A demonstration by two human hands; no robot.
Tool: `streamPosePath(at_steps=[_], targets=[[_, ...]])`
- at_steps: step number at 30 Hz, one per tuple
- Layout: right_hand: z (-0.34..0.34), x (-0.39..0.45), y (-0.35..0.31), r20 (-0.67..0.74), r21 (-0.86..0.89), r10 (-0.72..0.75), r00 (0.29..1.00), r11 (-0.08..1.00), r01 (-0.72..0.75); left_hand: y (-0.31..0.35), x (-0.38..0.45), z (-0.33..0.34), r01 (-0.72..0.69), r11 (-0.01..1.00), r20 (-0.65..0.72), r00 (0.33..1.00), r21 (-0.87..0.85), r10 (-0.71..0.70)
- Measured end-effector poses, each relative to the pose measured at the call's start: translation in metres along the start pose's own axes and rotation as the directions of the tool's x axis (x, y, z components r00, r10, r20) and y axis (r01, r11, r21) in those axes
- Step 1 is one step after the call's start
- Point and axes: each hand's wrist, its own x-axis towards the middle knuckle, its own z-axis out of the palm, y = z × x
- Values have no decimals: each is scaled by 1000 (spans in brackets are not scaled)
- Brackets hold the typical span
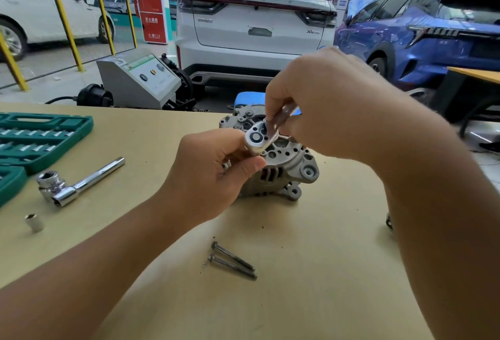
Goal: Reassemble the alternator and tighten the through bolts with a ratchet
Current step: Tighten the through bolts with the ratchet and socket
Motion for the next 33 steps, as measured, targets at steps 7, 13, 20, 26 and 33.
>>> streamPosePath(at_steps=[7,13,20,26,33], targets=[[-6,-6,-8,301,-22,-51,952,998,60,-2,-3,1,41,999,-6,999,-29,-42],[-1,-4,-3,55,37,-13,998,999,11,-6,-3,1,32,992,48,998,-119,-26],[-2,-3,-8,245,40,-27,969,999,17,-7,-3,7,84,967,32,996,-240,-79],[1,-2,-6,35,-37,-2,999,999,3,-12,0,7,127,968,32,992,-218,-123],[4,-1,-8,101,-6,18,995,1000,-18,-11,-2,3,200,924,85,980,-326,-182]])
